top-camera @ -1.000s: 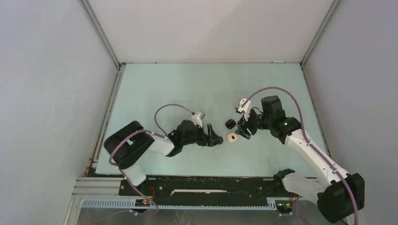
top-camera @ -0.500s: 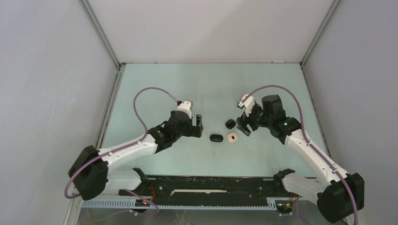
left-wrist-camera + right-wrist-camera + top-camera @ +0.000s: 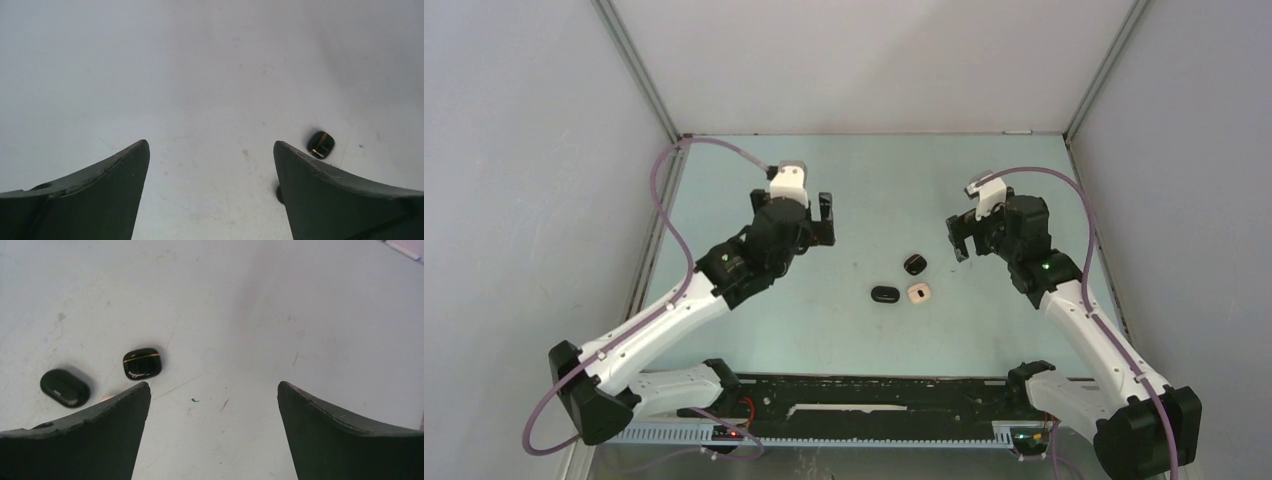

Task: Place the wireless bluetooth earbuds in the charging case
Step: Reset both arms

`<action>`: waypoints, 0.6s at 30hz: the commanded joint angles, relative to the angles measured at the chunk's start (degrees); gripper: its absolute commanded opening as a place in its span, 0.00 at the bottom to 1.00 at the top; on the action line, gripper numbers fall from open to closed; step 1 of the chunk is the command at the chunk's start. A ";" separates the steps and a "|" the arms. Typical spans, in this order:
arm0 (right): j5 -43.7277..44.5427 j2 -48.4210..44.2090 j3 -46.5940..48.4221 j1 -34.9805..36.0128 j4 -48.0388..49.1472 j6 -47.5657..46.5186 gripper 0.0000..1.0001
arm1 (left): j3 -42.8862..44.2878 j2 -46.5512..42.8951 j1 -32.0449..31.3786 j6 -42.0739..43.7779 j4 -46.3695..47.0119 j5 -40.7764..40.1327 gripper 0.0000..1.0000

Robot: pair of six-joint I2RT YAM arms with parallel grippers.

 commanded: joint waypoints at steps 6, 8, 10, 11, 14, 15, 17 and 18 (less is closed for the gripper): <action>6.03 -3.12 -0.63 -0.44 5.42 5.28 1.00 | 3.22 5.97 0.39 14.04 -5.51 -15.92 1.00; 6.02 -2.71 -1.18 -0.62 5.95 4.82 1.00 | -0.04 3.81 0.57 14.51 -3.60 -11.32 1.00; 5.67 -1.63 -1.31 -0.67 6.00 4.60 1.00 | -1.07 1.65 0.60 15.48 -3.36 -7.48 1.00; 5.47 -1.27 -1.31 -0.68 6.19 4.54 1.00 | -1.62 0.48 0.70 15.80 -2.70 -7.09 1.00; 5.52 0.09 -1.31 -0.29 6.73 4.09 1.00 | -5.45 -4.01 3.40 12.59 0.14 -6.19 1.00; 5.82 0.21 -1.31 -0.12 6.88 4.03 1.00 | -7.03 -5.16 5.12 10.65 1.24 -4.80 1.00; 5.94 0.19 -1.31 -0.03 6.86 3.89 0.99 | -7.54 -5.53 8.44 10.17 1.69 1.62 1.00; 5.93 0.10 -1.31 0.03 6.74 3.88 0.99 | -6.34 -4.73 9.06 10.57 0.40 4.14 1.00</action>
